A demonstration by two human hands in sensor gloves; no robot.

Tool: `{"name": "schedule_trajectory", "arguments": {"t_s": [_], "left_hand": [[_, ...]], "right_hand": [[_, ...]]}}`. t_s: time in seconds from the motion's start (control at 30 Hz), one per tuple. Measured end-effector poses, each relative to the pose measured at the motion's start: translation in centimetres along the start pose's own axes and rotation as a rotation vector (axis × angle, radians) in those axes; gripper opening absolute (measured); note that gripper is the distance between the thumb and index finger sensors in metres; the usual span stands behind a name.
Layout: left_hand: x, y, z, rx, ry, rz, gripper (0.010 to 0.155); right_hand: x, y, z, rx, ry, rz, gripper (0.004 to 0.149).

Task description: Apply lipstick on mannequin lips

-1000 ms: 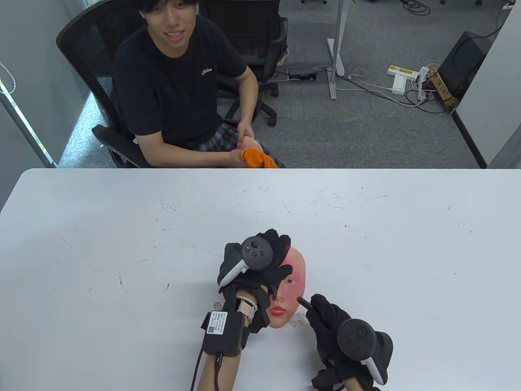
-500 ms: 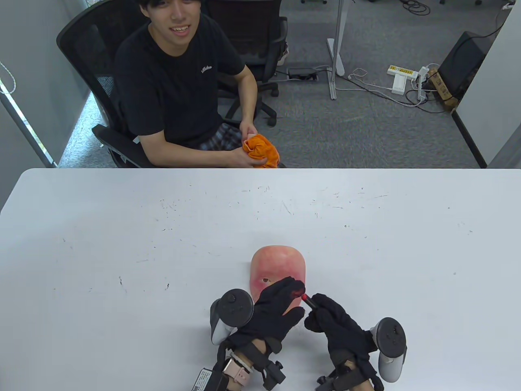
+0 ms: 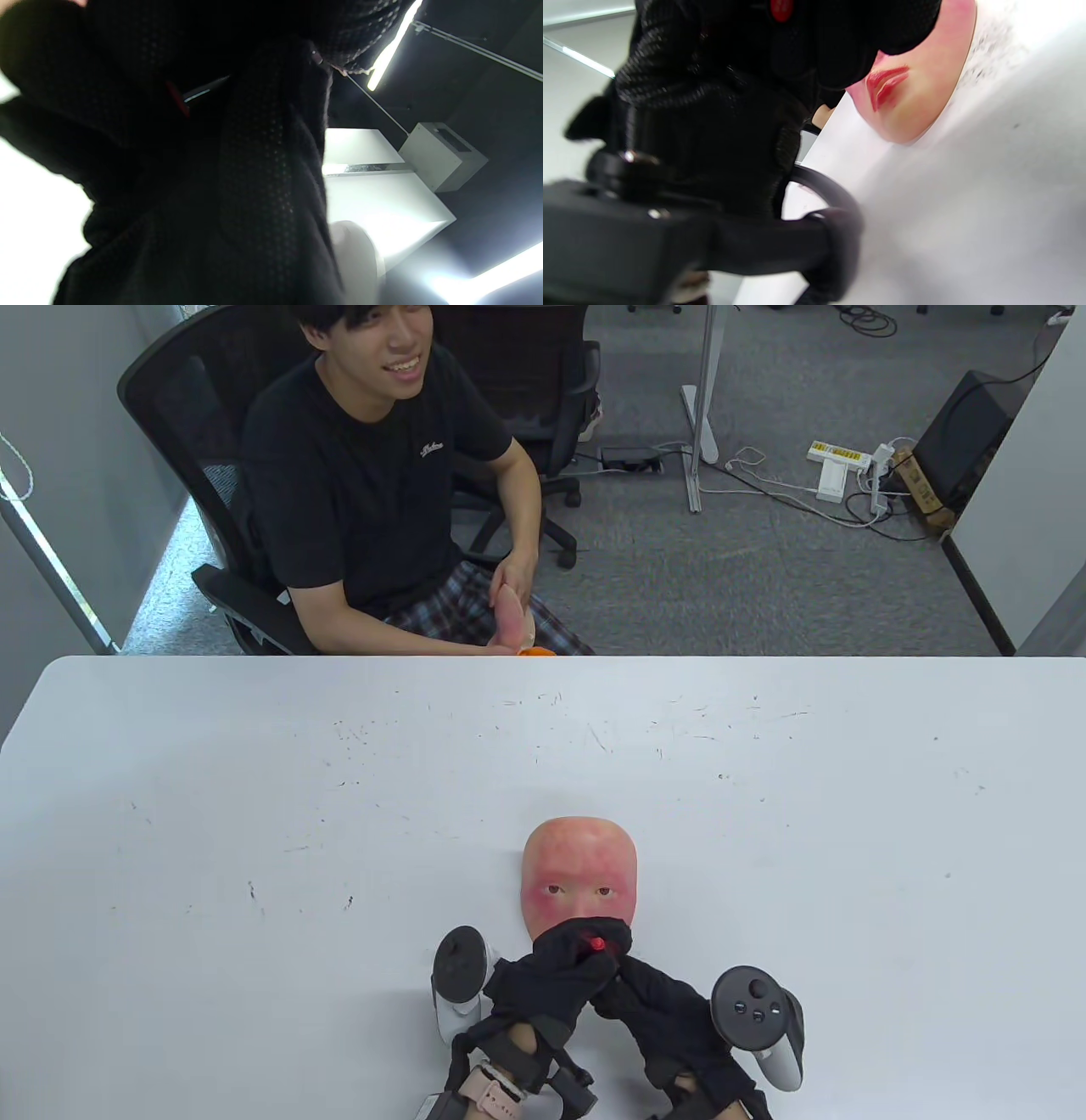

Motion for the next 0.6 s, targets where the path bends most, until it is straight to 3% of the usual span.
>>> {"name": "schedule_trajectory", "arguments": {"t_s": [0.13, 0.23, 0.3, 0.47, 0.6], "left_hand": [[-0.7, -0.1, -0.2, -0.022, 0.143, 0.007, 0.044], [-0.6, -0.1, 0.3, -0.003, 0.027, 0.000, 0.046], [-0.6, -0.1, 0.0, -0.021, 0.009, 0.004, 0.045], [-1.8, -0.3, -1.5, -0.081, 0.213, 0.073, 0.040], [-1.6, 0.0, -1.1, -0.069, 0.212, 0.046, 0.035]], "right_hand": [[-1.3, -0.5, -0.4, 0.096, -0.163, 0.043, 0.053], [-1.4, -0.8, -0.1, 0.161, -0.237, 0.044, 0.052], [-1.2, -0.8, -0.1, 0.157, -0.240, 0.046, 0.052], [-1.5, -0.8, -0.8, 0.145, -0.240, 0.063, 0.051], [-1.5, -0.9, -0.8, 0.155, -0.257, 0.065, 0.051]]}}
Point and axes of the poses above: the tracker on the back of each hand, its own x axis roughly to the little-finger side, its own y axis roughly from the wrist to the fingertips, z = x × y, the point moved 4 cm from there along y, roughly from the wrist to the fingertips, and after that the axes turned 6 degrees about y, right-handed, at the moved point
